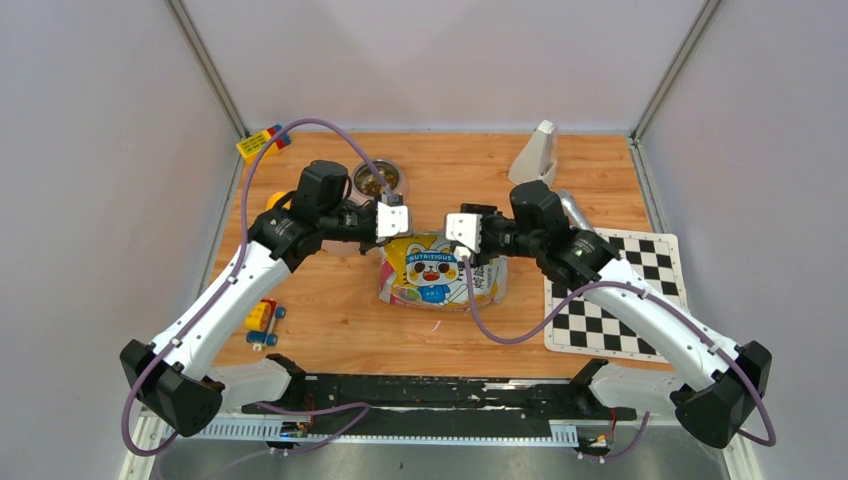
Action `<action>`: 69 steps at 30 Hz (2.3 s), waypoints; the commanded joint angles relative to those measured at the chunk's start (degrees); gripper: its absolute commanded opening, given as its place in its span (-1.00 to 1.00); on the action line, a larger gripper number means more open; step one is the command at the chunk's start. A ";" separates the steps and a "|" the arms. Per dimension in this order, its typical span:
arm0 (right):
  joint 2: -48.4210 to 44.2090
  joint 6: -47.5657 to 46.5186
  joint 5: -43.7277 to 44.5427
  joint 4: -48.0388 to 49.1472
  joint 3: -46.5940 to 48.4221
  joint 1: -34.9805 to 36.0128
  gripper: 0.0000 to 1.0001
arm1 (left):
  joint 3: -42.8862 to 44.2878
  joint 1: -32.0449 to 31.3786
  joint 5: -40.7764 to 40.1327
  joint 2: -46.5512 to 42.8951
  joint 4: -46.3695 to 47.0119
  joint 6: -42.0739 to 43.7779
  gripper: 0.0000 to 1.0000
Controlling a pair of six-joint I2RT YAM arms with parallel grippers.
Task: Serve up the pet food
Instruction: Close the pet food bag at the center of the board.
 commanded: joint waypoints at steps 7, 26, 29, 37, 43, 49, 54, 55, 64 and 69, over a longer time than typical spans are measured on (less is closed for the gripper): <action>-2.09 -0.52 -1.80 0.00 -0.09 -2.78 -0.77 | 1.72 0.35 1.34 -1.20 -0.47 -0.85 -1.00; -4.26 0.05 -9.04 -9.17 2.79 -10.54 0.44 | 3.75 0.42 2.94 -0.05 -3.10 0.75 -1.00; -3.55 0.49 -10.09 -9.83 3.22 -11.37 0.40 | 4.79 0.39 3.32 1.03 -3.78 1.20 -1.00; 0.61 2.42 -12.77 -9.84 6.09 -12.05 0.14 | 7.28 0.39 2.24 3.54 -4.07 -0.60 -1.00; 2.84 2.81 -12.63 -10.64 7.99 -12.05 -0.53 | 6.66 0.40 -0.21 3.00 -1.86 -2.94 -1.00; 3.04 2.79 -11.92 -11.52 8.81 -12.24 -1.00 | 5.72 0.40 -1.11 2.23 -0.86 -3.38 -1.00; 1.81 5.78 -12.28 -10.28 9.84 -13.06 -0.64 | 5.28 0.39 -1.37 1.39 -0.58 -3.53 -1.00; 1.59 6.00 -12.25 -10.28 9.78 -13.15 -0.21 | 5.25 0.44 -1.26 1.37 -0.58 -3.55 -1.00; 1.86 6.14 -11.76 -11.74 9.95 -14.31 0.27 | 4.62 0.39 -1.11 0.74 -0.51 -3.48 -1.00; 1.09 4.82 -14.45 -14.88 9.93 -17.90 0.15 | 4.11 0.39 -1.27 -0.02 -0.44 -3.30 -1.00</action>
